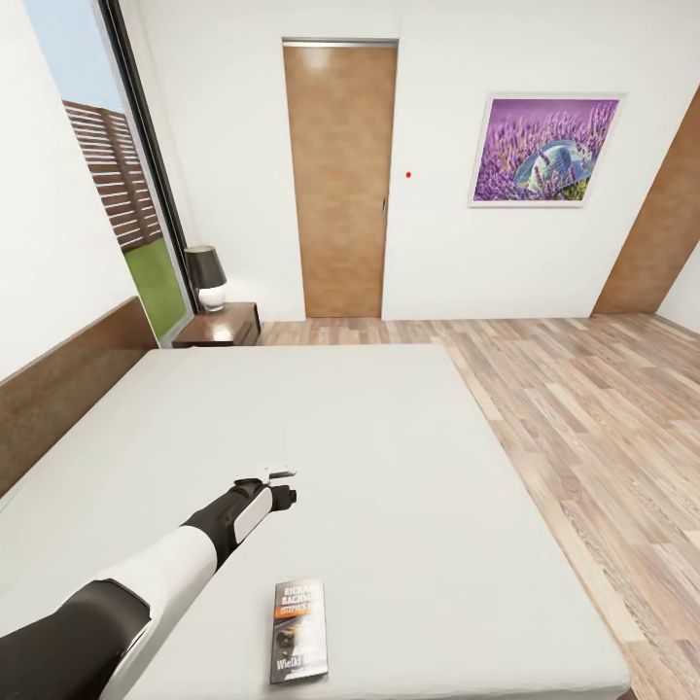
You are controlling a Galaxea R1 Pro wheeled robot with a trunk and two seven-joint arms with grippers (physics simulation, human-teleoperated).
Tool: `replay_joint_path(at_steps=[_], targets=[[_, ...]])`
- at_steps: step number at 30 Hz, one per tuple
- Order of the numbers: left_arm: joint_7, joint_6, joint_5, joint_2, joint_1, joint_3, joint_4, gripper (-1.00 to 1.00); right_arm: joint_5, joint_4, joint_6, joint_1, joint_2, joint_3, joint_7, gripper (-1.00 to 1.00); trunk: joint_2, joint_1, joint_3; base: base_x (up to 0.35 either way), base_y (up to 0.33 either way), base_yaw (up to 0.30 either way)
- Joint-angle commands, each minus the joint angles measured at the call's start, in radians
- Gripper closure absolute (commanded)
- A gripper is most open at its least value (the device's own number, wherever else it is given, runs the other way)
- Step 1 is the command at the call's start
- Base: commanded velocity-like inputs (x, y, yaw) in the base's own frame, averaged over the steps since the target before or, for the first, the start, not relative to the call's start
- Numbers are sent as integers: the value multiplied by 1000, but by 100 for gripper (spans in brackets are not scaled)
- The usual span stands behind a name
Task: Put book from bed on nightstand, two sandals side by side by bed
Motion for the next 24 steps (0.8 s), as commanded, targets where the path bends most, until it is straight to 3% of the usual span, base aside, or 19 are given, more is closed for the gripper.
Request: replay_joint_path(at_steps=[1,14,24], targets=[[8,3,11,1,-1,-8,-2,-100,11,2,-4,-1,0,-8,-2,-100,-1,0,-1,0,0,0],[8,3,11,1,0,-9,-2,-100,11,67,-4,10,-7,-8,-5,-100,-1,0,-1,0,0,0],[11,2,11,1,1,-14,-2,-100,11,100,-1,108,-38,-8,-10,-100,-1,0,-1,0,0,0]])
